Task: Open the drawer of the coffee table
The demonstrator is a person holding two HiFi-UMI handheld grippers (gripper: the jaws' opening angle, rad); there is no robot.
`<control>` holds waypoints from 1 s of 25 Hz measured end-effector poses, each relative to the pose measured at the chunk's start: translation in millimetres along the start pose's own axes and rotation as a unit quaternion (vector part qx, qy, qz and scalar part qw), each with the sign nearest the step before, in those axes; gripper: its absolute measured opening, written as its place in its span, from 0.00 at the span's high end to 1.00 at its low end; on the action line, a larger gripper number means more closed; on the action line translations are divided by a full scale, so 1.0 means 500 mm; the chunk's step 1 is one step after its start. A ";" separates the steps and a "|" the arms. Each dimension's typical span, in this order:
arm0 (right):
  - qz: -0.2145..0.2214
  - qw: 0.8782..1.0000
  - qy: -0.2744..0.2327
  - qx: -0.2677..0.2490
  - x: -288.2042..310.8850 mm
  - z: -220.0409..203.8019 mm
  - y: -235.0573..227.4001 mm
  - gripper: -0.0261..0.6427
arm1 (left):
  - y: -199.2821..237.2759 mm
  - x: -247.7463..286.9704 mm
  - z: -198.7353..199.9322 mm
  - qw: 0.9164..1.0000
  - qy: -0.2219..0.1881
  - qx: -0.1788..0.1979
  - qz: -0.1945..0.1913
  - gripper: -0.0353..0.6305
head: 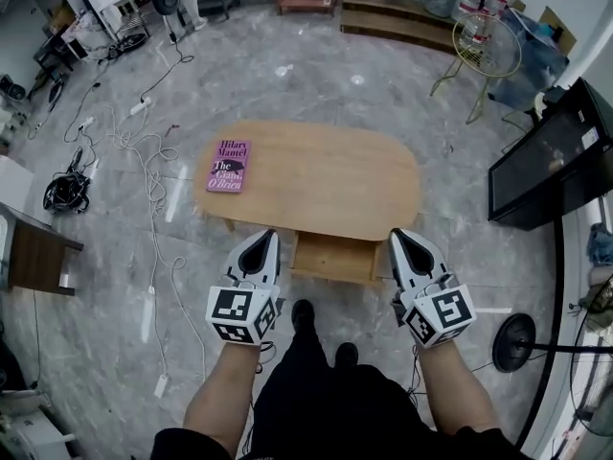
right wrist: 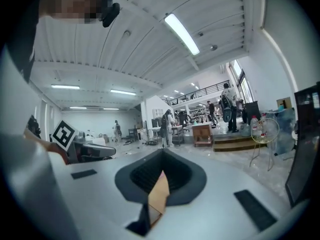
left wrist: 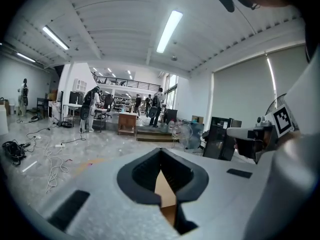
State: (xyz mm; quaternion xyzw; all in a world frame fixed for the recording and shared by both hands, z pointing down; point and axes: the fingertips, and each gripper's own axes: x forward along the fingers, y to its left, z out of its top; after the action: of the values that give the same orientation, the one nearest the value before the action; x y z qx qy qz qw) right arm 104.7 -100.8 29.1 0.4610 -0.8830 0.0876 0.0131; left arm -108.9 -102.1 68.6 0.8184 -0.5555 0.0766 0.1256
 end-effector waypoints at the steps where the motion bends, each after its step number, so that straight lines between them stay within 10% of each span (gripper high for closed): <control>1: 0.007 1.000 -0.005 -0.002 -0.021 0.010 0.009 0.95 | -0.020 -0.020 0.004 1.000 -0.006 0.001 0.001 0.94; 15: 0.093 0.996 -0.015 -0.002 -0.240 0.041 0.136 0.95 | -0.167 -0.266 0.045 0.997 -0.029 0.061 0.033 0.94; 25: 0.100 0.995 -0.014 -0.015 -0.223 0.064 0.276 0.95 | -0.048 -0.367 0.083 0.997 -0.026 0.064 0.037 0.94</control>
State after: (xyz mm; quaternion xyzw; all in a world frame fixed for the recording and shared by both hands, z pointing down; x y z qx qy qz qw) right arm 58.1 61.7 -33.8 0.3709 -0.9261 0.0687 -0.0016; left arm -155.2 57.5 -22.6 0.8054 -0.5824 0.0951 0.0553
